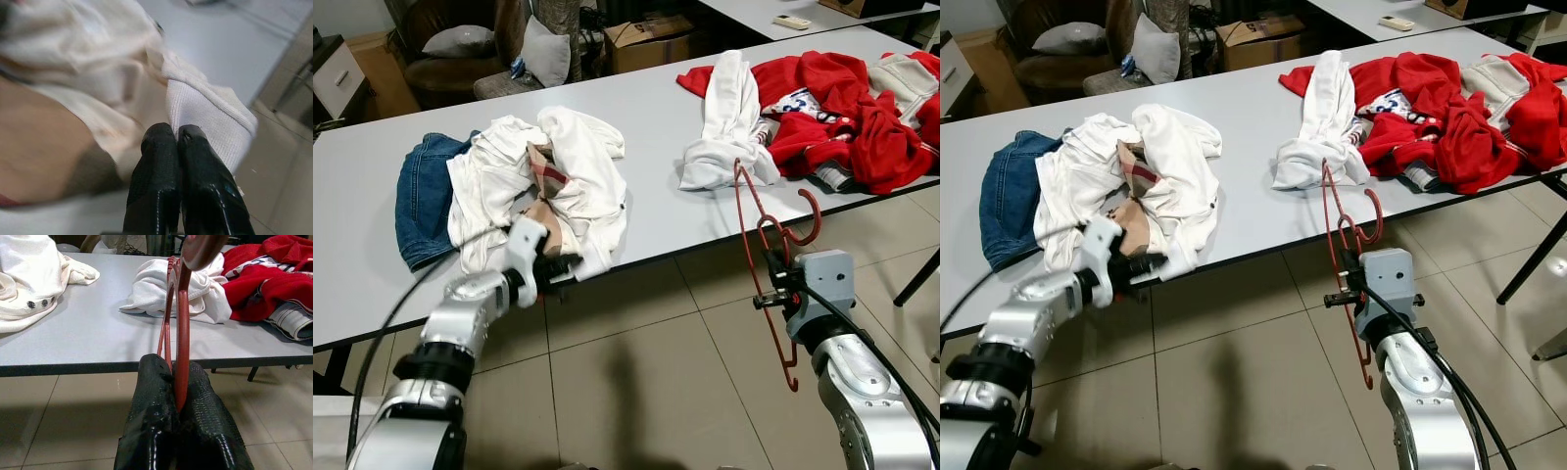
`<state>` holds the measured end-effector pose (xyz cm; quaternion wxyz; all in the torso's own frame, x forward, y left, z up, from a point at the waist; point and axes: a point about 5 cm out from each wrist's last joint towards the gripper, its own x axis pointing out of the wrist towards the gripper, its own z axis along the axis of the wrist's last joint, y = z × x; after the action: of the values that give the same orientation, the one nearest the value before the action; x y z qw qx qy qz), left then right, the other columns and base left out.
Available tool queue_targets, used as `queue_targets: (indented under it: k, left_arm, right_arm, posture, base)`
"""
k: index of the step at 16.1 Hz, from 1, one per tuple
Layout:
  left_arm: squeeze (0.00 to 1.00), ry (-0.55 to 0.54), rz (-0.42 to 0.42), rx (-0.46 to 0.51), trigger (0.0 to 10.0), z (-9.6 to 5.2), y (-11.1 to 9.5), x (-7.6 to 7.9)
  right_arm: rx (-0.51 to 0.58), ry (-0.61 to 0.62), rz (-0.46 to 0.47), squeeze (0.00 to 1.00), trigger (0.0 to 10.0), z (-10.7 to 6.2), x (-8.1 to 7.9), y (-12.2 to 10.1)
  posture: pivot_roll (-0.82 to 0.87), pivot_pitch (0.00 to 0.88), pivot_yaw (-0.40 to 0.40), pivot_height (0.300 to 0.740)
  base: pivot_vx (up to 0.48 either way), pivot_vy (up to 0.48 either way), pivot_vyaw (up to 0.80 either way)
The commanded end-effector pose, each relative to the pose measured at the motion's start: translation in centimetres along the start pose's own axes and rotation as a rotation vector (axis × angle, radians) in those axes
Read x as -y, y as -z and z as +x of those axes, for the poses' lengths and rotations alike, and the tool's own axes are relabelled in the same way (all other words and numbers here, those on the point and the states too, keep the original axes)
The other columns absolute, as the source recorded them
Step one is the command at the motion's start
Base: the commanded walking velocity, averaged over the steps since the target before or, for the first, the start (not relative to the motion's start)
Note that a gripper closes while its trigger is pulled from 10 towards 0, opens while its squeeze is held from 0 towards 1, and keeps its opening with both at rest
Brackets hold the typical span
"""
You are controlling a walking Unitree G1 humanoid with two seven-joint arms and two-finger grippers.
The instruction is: Hang hanger
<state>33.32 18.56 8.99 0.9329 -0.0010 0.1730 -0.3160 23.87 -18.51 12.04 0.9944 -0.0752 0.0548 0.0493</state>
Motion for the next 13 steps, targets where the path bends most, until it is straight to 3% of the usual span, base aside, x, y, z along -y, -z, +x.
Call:
queue_targets:
  k: [1, 4, 5, 6, 7, 8, 10, 11, 13]
  left_arm:
    - [0.00, -0.054, 0.020, 0.013, 0.0, -0.4, -0.7, -0.9]
    - [0.00, -0.198, 0.140, 0.066, 0.0, -0.7, -3.5, -2.6]
    - [0.00, -0.301, 0.299, 0.095, 0.0, -1.0, -6.3, -3.7]
    - [0.00, -0.419, 0.559, 0.114, 0.0, -1.8, -10.1, -4.9]
    - [0.00, -0.490, 0.761, 0.197, 0.0, -2.8, -14.0, -5.1]
    - [0.00, -0.540, 0.905, 0.331, 0.0, -3.9, -17.8, -4.5]
    - [0.00, -0.540, 1.071, 0.506, 0.0, -5.4, -21.1, -3.0]
    - [0.00, -0.405, 1.115, 0.561, 0.0, -5.4, -20.3, -1.5]
    - [0.00, -0.201, 1.077, 0.476, 0.0, -4.2, -15.2, -0.2]
  right_arm:
    - [0.002, 0.001, 0.004, 0.00, 10.0, 0.1, -0.1, 0.1]
    - [0.005, 0.005, 0.010, 0.00, 10.0, 0.2, -0.2, 0.1]
    - [0.009, 0.004, 0.013, 0.00, 10.0, 0.4, -0.3, 0.0]
    - [0.013, 0.001, 0.017, 0.00, 10.0, 0.6, -0.4, 0.0]
    - [0.017, -0.001, 0.018, 0.00, 10.0, 0.7, -0.5, -0.1]
    - [0.022, 0.002, 0.020, 0.00, 10.0, 0.8, -0.4, -0.2]
    - [0.031, 0.009, 0.031, 0.00, 10.0, 0.9, -0.4, -0.2]
    - [0.036, 0.015, 0.042, 0.00, 10.0, 1.0, -0.4, -0.2]
    - [0.035, 0.008, 0.046, 0.00, 10.0, 1.2, -0.7, -0.1]
  posture:
    - [-0.20, 0.005, 0.146, 0.740]
    - [-0.20, 0.000, 0.148, 0.740]
    - [-0.19, 0.000, 0.147, 0.740]
    - [-0.18, 0.000, 0.145, 0.740]
    - [-0.18, 0.000, 0.145, 0.740]
    - [-0.17, 0.000, 0.145, 0.740]
    - [-0.16, 0.000, 0.150, 0.740]
    - [-0.15, 0.000, 0.151, 0.740]
    - [-0.15, 0.000, 0.147, 0.740]
  base:
    - [0.000, 0.000, 0.00]
    - [0.000, 0.000, 0.00]
    - [0.000, 0.000, 0.00]
    - [0.000, 0.000, 0.00]
    - [0.000, 0.000, 0.00]
    - [0.000, 0.000, 0.00]
    - [0.000, 0.000, 0.00]
    - [0.000, 0.000, 0.00]
    - [0.000, 0.000, 0.00]
